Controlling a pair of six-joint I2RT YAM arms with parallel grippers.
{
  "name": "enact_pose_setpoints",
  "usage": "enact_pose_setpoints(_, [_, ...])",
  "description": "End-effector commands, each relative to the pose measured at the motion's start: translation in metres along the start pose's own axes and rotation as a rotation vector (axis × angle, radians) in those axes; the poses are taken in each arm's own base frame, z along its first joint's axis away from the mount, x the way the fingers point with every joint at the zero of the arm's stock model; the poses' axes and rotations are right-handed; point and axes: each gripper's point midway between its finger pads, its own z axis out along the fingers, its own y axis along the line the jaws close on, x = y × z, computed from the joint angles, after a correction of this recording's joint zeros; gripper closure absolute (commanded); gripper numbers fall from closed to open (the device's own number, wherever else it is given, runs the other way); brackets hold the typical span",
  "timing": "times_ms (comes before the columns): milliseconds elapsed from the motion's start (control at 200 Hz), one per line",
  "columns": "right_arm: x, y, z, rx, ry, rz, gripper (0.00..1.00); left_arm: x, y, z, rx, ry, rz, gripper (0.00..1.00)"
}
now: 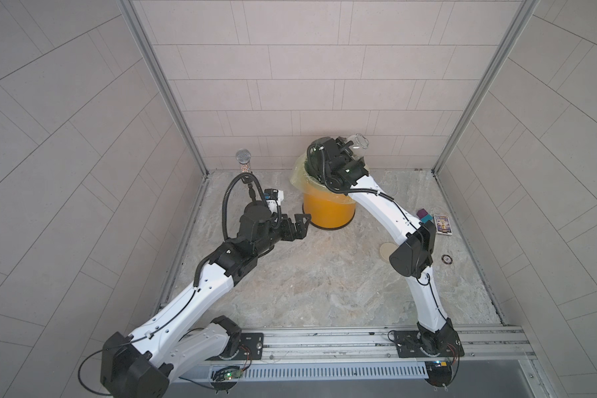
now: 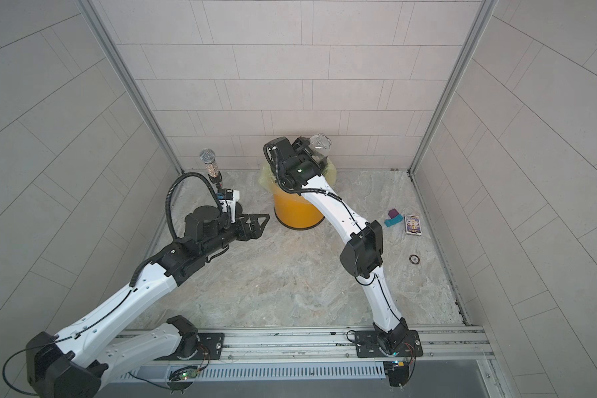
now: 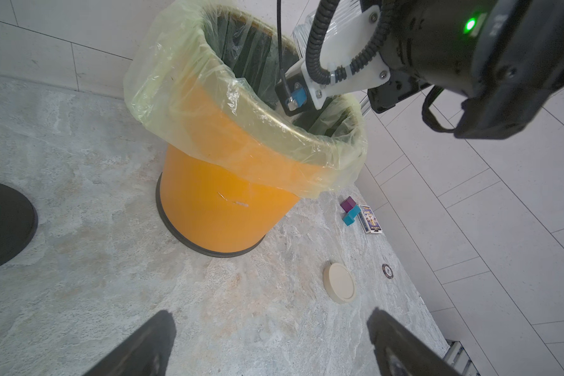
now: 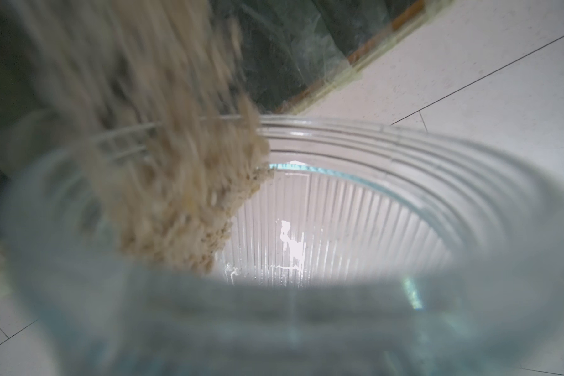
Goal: Empty expired oatmeal from jars
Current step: Pour the expired oatmeal into the trash bin.
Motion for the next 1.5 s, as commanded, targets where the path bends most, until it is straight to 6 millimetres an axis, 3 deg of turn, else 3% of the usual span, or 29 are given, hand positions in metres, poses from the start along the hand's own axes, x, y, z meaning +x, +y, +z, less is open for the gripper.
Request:
enact_pose_setpoints(0, [0.034, -0.007, -0.012, -0.005, 0.050, -0.437, 1.00, -0.012, -0.005, -0.008, 0.012, -0.039, 0.011, 0.01])
enact_pose_setpoints(95, [0.040, 0.009, -0.008, -0.080, 0.087, -0.484, 1.00, -0.013, -0.006, -0.007, 0.015, -0.040, 0.006, 0.01])
enact_pose_setpoints(180, [0.042, 0.000, -0.010, -0.047, 0.073, -0.467, 1.00, -0.013, -0.007, -0.007, 0.020, -0.041, 0.001, 0.01])
enact_pose_setpoints(250, [0.049, 0.011, -0.009, -0.124, 0.123, -0.486, 1.00, -0.012, -0.005, -0.008, 0.018, -0.045, -0.007, 0.01])
enact_pose_setpoints(340, [0.040, 0.021, -0.006, -0.151, 0.115, -0.508, 1.00, -0.011, -0.005, -0.008, 0.023, -0.052, -0.016, 0.01])
enact_pose_setpoints(430, [0.036, 0.009, -0.008, -0.083, 0.059, -0.475, 1.00, -0.011, -0.006, -0.009, 0.024, -0.049, -0.013, 0.01])
enact_pose_setpoints(535, [0.042, 0.010, -0.006, -0.093, 0.066, -0.470, 1.00, -0.010, -0.004, -0.010, 0.015, -0.045, -0.001, 0.01])
enact_pose_setpoints(605, [0.033, 0.008, -0.011, -0.047, 0.003, -0.442, 1.00, -0.009, -0.004, -0.010, 0.017, -0.041, -0.001, 0.01])
enact_pose_setpoints(745, [0.034, 0.000, -0.009, -0.017, -0.014, -0.381, 1.00, -0.007, -0.003, -0.008, 0.015, -0.037, -0.002, 0.01])
enact_pose_setpoints(826, [0.037, 0.019, -0.004, -0.092, 0.019, -0.420, 1.00, -0.007, -0.002, -0.007, 0.017, -0.040, -0.012, 0.01])
enact_pose_setpoints(921, [0.030, -0.004, -0.007, 0.002, -0.018, -0.364, 1.00, -0.009, -0.004, -0.007, 0.018, -0.045, -0.011, 0.01])
enact_pose_setpoints(1001, [0.036, 0.006, 0.000, -0.073, 0.053, -0.400, 1.00, -0.010, -0.004, -0.007, 0.018, -0.042, -0.016, 0.01])
enact_pose_setpoints(1076, [0.032, -0.008, -0.002, -0.009, 0.011, -0.353, 1.00, -0.010, -0.004, -0.009, 0.013, -0.042, -0.015, 0.01])
enact_pose_setpoints(1166, [0.031, 0.003, 0.000, -0.050, 0.019, -0.357, 1.00, -0.010, -0.003, -0.011, 0.011, -0.044, -0.015, 0.01])
enact_pose_setpoints(1266, [0.027, -0.009, -0.001, 0.010, -0.023, -0.299, 1.00, -0.009, -0.003, -0.011, 0.006, -0.034, -0.007, 0.01])
enact_pose_setpoints(1366, [0.026, 0.020, 0.006, -0.109, 0.030, -0.357, 1.00, -0.009, -0.003, -0.010, 0.007, -0.036, -0.004, 0.01])
enact_pose_setpoints(1441, [0.019, -0.003, -0.005, 0.012, -0.073, -0.284, 1.00, -0.009, -0.003, -0.010, 0.007, -0.033, -0.002, 0.01])
enact_pose_setpoints(1491, [0.019, 0.016, -0.002, -0.059, -0.045, -0.349, 1.00, -0.009, -0.003, -0.009, 0.006, -0.034, -0.002, 0.01])
